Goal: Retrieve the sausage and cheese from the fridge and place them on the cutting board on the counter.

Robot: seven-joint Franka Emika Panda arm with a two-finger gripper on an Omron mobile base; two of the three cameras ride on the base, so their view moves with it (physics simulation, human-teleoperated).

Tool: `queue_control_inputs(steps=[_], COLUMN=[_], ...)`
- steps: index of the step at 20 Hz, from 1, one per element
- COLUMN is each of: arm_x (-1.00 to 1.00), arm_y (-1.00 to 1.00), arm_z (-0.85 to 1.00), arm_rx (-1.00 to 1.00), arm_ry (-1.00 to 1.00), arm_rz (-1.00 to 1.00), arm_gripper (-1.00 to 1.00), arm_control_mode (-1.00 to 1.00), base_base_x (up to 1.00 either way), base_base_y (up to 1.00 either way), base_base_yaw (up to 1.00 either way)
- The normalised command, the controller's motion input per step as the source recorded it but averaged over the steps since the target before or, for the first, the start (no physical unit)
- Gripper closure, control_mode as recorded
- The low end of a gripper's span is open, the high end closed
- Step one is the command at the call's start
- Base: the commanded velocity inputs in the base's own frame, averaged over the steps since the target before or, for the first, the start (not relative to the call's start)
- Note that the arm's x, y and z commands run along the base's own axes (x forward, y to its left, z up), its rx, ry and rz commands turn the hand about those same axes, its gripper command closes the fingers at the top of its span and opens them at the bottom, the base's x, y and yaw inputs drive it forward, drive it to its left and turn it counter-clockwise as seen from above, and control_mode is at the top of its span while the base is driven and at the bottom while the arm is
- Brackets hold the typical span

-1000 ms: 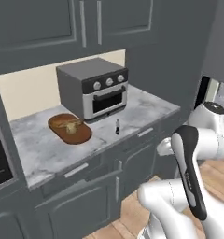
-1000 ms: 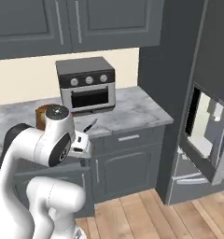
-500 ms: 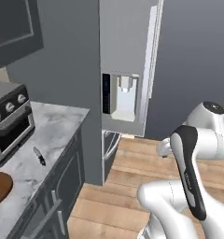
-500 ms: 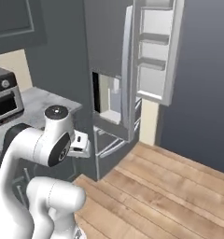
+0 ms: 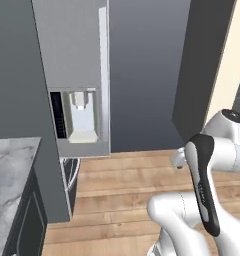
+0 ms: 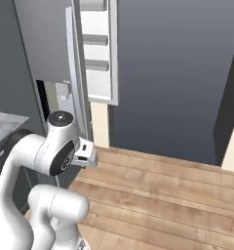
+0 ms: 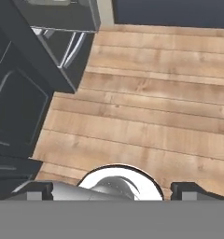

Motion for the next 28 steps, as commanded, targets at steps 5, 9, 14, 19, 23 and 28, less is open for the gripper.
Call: queue_control_inputs(steps=[5,9,14,19,23,28], arm_x=[0.0,0.0,0.0,0.0,0.0,0.0], arm_y=[0.0,0.0,0.0,0.0,0.0,0.0], arm_z=[0.0,0.0,0.0,0.0,0.0,0.0], arm_rx=[0.0,0.0,0.0,0.0,0.0,0.0], arm_ry=[0.0,0.0,0.0,0.0,0.0,0.0], arm_rz=[0.0,0.0,0.0,0.0,0.0,0.0], arm_gripper=[-1.0,-1.0,-1.0,-1.0,-1.0,-1.0], arm_control_mode=[1.0,1.0,1.0,1.0,1.0,1.0], base_base_x=[0.9,0.9,0.82,0.82,0.79,0.62], base_base_y=[-0.24,-0.38,-0.42,-0.42,-0.39,-0.32], base_base_yaw=[-0.02,0.0,0.01,0.02,0.1,0.37])
